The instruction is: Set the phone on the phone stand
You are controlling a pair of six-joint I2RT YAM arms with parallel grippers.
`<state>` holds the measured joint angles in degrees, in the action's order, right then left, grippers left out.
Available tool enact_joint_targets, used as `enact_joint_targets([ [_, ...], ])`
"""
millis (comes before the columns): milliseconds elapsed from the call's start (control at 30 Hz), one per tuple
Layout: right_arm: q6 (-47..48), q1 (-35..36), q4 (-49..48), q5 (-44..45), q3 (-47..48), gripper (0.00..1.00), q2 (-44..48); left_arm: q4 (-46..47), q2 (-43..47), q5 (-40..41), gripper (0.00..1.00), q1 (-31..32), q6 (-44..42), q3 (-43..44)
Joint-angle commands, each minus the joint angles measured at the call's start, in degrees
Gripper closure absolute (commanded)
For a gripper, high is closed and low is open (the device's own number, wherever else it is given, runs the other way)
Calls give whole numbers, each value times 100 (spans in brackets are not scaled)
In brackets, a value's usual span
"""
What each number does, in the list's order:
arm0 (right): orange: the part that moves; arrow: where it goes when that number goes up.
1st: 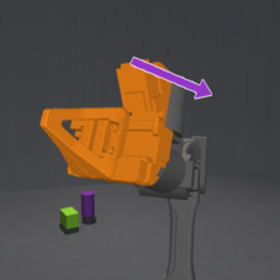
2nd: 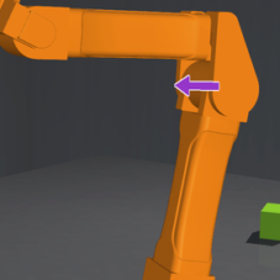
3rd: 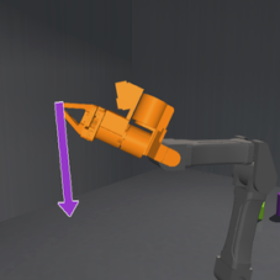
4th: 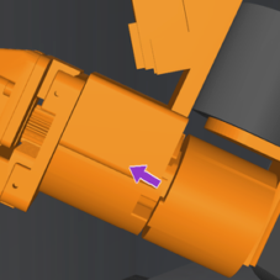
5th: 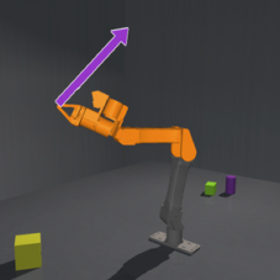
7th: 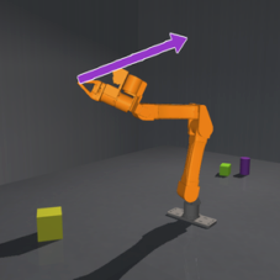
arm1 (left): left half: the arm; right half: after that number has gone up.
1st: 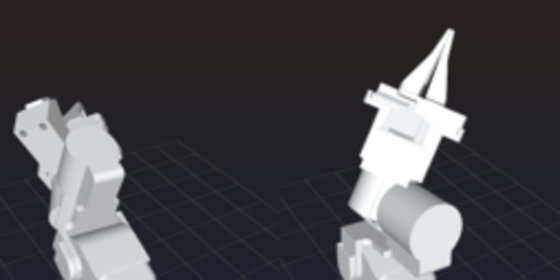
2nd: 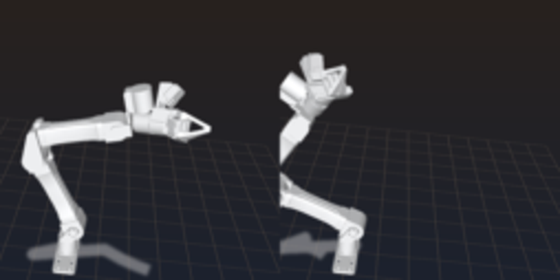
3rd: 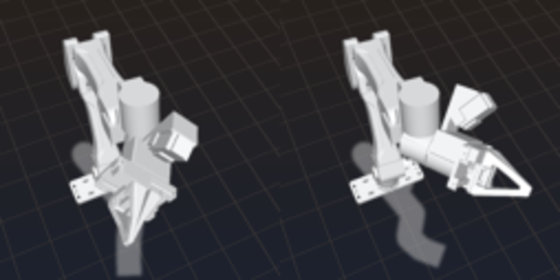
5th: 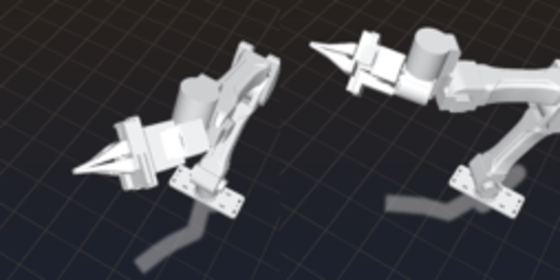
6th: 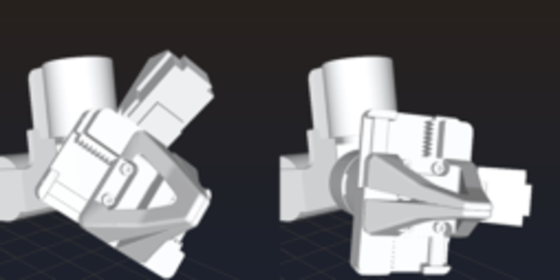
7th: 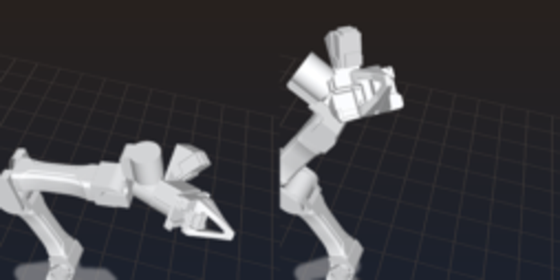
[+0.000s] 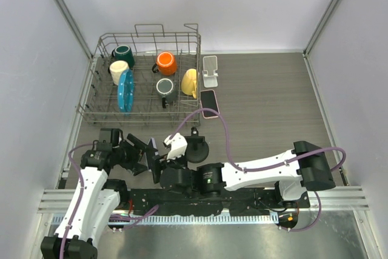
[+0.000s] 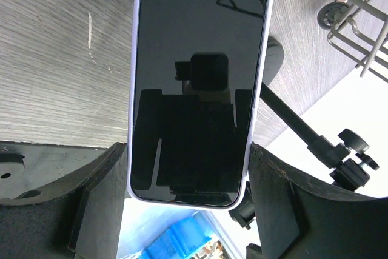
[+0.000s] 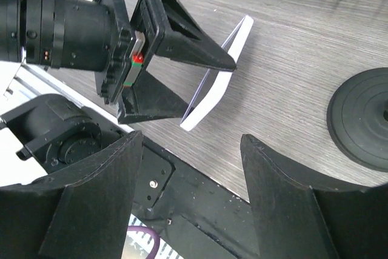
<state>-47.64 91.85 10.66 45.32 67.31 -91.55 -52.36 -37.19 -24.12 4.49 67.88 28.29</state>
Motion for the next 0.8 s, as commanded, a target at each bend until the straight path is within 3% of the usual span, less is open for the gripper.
enact_joint_targets([
  [0, -307, -18, -275, 521, 353, 29, -65, 77, 238, -444, 100, -10, 103, 273],
  [467, -1081, -282, 262, 619, 986, 32, -1207, 15, 379, -638, 100, -1, 156, 247],
  [767, -826, -370, 209, 829, 1267, 48, -1682, -11, 432, -717, 100, -10, 208, 290],
])
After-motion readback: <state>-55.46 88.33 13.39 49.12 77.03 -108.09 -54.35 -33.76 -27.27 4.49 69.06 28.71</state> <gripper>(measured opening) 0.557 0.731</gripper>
